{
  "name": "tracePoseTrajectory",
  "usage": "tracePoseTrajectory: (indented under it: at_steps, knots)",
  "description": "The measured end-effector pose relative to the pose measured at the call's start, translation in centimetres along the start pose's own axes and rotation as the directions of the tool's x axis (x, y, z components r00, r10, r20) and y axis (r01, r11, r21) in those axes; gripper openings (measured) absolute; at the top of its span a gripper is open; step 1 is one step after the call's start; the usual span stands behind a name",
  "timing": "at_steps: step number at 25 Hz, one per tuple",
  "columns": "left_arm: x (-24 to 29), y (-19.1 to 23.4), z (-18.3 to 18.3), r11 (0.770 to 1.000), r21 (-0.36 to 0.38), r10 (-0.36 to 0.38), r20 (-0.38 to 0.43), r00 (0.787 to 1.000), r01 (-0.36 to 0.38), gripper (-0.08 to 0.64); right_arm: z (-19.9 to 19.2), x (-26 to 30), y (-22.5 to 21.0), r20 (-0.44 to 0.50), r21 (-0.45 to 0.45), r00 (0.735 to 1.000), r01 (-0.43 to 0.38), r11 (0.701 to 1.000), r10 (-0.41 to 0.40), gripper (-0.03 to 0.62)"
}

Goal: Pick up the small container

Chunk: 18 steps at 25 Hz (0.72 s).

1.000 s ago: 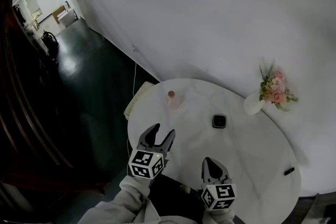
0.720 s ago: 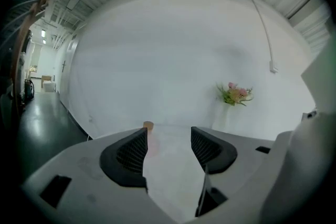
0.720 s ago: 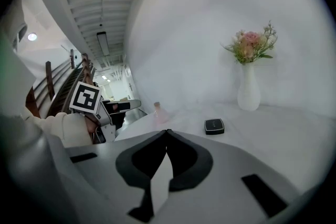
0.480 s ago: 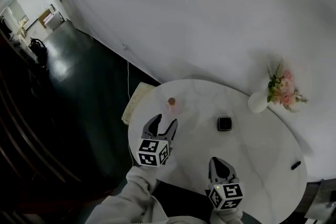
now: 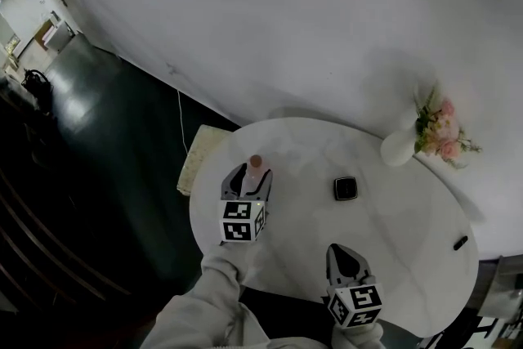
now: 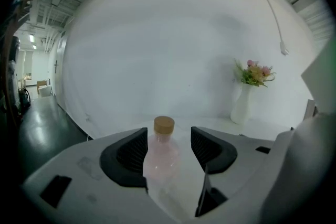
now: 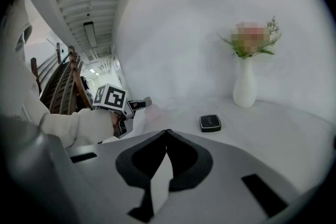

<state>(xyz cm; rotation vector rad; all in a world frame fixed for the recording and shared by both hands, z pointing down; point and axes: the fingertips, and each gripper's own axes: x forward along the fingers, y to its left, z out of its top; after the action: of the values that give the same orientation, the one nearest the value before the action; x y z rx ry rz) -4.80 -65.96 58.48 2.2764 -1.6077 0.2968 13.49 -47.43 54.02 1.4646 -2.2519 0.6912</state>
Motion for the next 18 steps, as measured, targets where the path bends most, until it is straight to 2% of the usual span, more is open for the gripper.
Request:
tracePoseTrajectory:
  at_steps: [7, 13, 16, 18]
  knots:
    - [2.2, 0.6, -0.1, 1.0, 0.024, -0.016, -0.005, 1.0, 0.016, 0.238, -0.5, 0.7, -0.2, -0.031, 0.024, 0.999, 0.03, 0.999, -0.029, 0.049]
    - [3.5, 0.0, 0.2, 0.984, 0.178, -0.027, -0.016, 0.999, 0.03, 0.238, -0.9, 1.1, -0.9, -0.046, 0.045, 0.997, 0.058, 0.997, -0.056, 0.049]
    - [3.9, 0.3, 0.2, 0.973, 0.231, 0.0, -0.026, 1.0, 0.006, 0.231, -0.9, 1.3, -1.2, -0.049, 0.055, 0.997, 0.07, 0.996, -0.068, 0.049]
    - [3.9, 0.7, 0.2, 0.969, 0.246, 0.024, -0.029, 0.999, -0.017, 0.161, -0.9, 1.3, -1.3, -0.052, 0.057, 0.996, 0.073, 0.996, -0.07, 0.049]
